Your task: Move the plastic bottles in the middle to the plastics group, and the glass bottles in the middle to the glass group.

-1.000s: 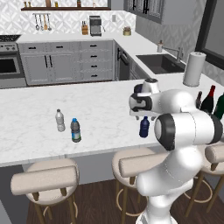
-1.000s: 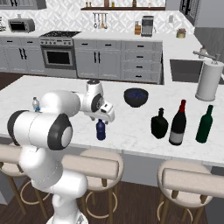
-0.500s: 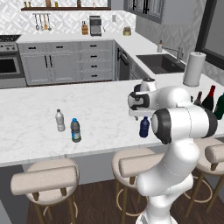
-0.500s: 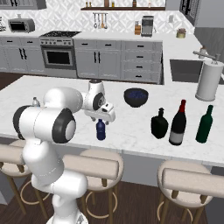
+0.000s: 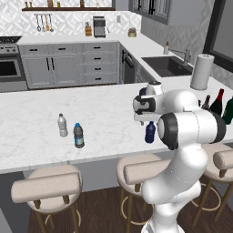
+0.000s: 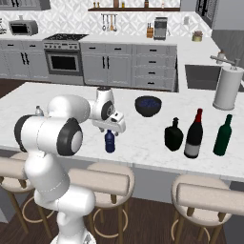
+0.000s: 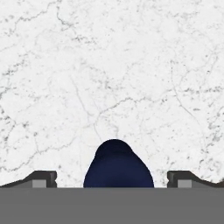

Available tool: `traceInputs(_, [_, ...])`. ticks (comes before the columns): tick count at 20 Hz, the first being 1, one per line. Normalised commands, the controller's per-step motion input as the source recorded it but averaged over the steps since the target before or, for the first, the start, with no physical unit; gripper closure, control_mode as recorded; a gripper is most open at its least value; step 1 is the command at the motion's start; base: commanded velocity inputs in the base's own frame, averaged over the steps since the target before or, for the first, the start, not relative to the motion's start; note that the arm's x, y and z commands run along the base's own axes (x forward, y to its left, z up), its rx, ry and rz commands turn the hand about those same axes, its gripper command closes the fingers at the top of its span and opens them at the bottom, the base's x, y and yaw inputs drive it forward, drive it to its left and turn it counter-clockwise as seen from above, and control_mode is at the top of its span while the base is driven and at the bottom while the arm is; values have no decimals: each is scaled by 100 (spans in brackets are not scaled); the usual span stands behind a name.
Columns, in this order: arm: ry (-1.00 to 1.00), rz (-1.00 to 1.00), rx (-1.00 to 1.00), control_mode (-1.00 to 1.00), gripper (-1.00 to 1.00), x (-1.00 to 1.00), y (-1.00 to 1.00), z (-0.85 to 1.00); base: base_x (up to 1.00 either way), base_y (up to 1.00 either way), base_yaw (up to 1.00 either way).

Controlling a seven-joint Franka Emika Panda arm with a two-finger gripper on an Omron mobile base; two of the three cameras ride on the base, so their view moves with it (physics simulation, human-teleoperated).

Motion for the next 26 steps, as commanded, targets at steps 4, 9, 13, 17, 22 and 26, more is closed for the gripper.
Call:
traceInputs(4, [0, 0, 0, -100, -100, 0, 0, 0, 0, 0, 0])
traceInputs(9, [0, 0, 0, -100, -100, 0, 0, 2, 0, 0, 0])
traceInputs(13, [-1, 0, 0, -100, -100, -6, 0, 13, 0, 0, 0])
traceInputs(17, [-1, 0, 0, -100, -100, -24, 0, 7, 0, 0, 0])
traceInputs(22, [0, 0, 0, -100, -100, -26, 0, 0, 0, 0, 0])
traceInputs(26, [0, 0, 0, -100, -100, -1, 0, 0, 0, 0, 0])
